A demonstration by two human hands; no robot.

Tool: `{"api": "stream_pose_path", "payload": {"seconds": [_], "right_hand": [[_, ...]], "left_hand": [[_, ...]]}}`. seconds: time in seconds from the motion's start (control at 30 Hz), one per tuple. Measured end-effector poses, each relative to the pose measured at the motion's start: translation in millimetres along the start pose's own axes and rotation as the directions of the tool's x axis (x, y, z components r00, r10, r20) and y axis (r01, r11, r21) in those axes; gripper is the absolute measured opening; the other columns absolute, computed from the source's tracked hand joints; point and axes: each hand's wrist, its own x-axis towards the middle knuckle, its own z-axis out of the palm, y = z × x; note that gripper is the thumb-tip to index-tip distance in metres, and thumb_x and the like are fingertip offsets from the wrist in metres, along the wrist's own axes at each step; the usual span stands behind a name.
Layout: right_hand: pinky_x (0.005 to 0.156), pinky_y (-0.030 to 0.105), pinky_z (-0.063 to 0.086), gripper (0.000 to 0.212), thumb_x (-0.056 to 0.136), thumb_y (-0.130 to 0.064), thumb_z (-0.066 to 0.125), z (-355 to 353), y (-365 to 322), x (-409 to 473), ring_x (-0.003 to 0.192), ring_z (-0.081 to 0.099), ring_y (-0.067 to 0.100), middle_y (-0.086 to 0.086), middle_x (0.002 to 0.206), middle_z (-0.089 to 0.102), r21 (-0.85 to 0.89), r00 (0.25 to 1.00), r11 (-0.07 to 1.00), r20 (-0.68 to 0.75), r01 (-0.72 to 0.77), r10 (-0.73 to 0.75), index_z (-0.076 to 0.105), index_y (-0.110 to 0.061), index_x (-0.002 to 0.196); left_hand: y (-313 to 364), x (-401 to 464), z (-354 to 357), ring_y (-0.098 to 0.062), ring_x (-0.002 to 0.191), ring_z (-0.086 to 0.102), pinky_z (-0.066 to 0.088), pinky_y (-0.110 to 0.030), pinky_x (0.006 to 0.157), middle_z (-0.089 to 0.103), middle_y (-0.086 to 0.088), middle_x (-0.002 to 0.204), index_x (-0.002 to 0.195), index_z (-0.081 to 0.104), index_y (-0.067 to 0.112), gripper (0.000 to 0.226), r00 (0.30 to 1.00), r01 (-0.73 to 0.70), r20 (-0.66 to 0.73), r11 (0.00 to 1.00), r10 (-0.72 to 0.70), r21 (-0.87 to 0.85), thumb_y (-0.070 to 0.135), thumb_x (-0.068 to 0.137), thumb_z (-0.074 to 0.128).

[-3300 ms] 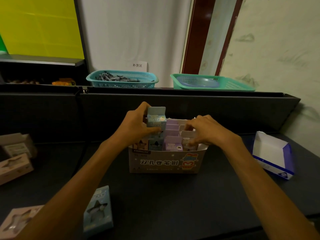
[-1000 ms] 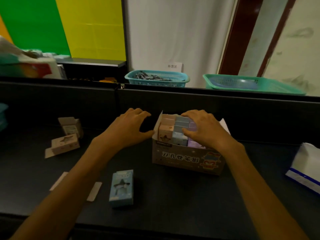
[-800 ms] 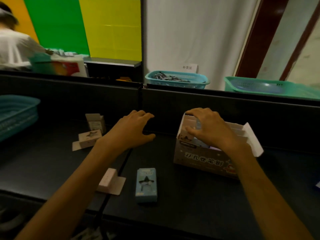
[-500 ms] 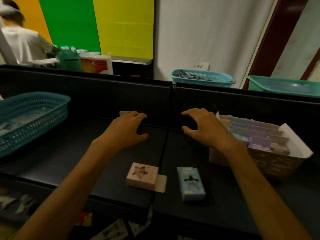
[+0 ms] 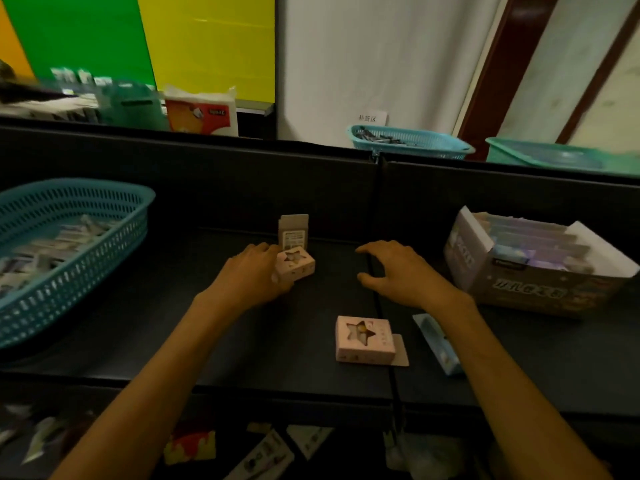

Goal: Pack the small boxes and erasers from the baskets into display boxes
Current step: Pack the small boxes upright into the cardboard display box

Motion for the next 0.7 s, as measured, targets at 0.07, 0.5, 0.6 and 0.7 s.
{"api": "stream_pose_path", "payload": {"seconds": [0.07,0.5,0.6,0.7], "right_hand": [[0.107,0.038,0.034,0.057,0.09,-0.043,0.058,2.0,-0.4,-6.7,0.134,0.035,0.021,0.0,0.147,0.037,0.024,0.999,1.0,0.04,-0.017,0.016,0.035,-0.033,0.141],[0.102,0.036,0.043,0.065,0.076,-0.054,0.069,5.4,3.3,-58.9,0.121,0.047,0.011,-0.006,0.136,0.049,0.185,0.972,0.983,0.232,-0.019,-0.025,0.045,-0.033,0.133],[0.108,0.035,0.036,0.071,0.076,-0.051,0.072,8.1,3.2,-63.4,0.129,0.039,0.012,-0.006,0.141,0.043,0.091,0.964,0.996,0.266,-0.005,-0.02,0.042,-0.03,0.137],[0.108,0.034,0.032,0.068,0.078,-0.046,0.071,10.6,4.9,-65.5,0.129,0.036,0.013,-0.006,0.141,0.042,0.035,0.963,0.999,0.267,0.018,-0.027,0.042,-0.031,0.137]], "left_hand": [[-2.3,4.0,6.9,-0.022,0.127,0.04,0.037,-0.04,0.1,0.039,-0.003,0.142,0.141,0.032,0.024,0.072,1.0,0.01,-0.009,0.999,-0.01,-0.038,0.046,0.081,0.064],[-1.8,-23.1,15.4,-0.022,0.127,0.035,0.035,-0.043,0.106,0.036,0.001,0.139,0.134,0.041,0.033,0.064,0.998,-0.031,0.048,0.991,0.037,-0.13,0.032,0.078,0.071],[0.0,-32.1,18.6,-0.024,0.132,0.029,0.029,-0.048,0.109,0.036,0.004,0.142,0.131,0.042,0.039,0.057,0.997,-0.076,0.022,0.992,0.079,-0.099,0.024,0.082,0.066],[-1.6,-37.0,24.7,-0.022,0.133,0.029,0.029,-0.048,0.108,0.04,0.008,0.14,0.125,0.045,0.043,0.054,0.996,-0.09,-0.017,0.989,0.088,-0.12,0.018,0.083,0.065]]}}
